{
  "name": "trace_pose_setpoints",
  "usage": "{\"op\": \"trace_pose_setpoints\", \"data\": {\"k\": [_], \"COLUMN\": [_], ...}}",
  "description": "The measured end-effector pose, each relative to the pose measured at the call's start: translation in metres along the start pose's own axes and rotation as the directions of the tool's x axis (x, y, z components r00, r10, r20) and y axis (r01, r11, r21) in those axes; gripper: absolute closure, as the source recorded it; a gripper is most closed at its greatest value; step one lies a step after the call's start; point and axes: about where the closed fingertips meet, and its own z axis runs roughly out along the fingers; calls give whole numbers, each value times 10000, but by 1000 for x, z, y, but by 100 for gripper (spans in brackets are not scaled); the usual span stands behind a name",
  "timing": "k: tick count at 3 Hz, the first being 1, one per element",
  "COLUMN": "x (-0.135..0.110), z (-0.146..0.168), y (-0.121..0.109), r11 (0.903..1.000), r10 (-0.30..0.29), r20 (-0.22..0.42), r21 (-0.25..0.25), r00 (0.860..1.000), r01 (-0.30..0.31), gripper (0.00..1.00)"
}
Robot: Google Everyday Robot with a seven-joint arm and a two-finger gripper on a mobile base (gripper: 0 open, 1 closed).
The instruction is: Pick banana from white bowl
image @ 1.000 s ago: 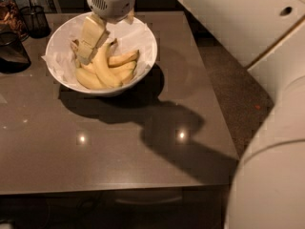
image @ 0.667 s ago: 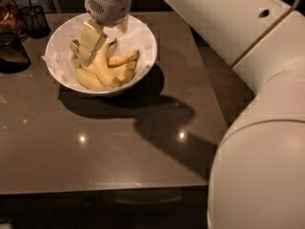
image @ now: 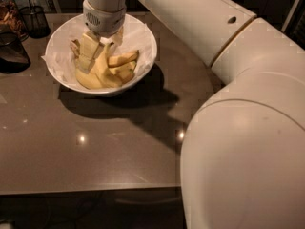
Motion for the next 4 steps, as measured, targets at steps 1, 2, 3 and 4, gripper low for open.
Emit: {"op": "trace_pose_setpoints", "data": {"k": [1, 2, 3, 4], "x": [-1, 0, 0, 1], "z": [15, 27, 33, 39], "y": [-1, -1, -1, -3], "r11": [9996, 9985, 9975, 9966], "r10": [112, 198, 269, 351], "r20": [-258, -445, -533, -599], "r21": [-245, -494, -632, -724], "r00": [9996, 9988, 9982, 9976], "r01": [-119, -220, -303, -394], "gripper": [23, 37, 38, 37]}}
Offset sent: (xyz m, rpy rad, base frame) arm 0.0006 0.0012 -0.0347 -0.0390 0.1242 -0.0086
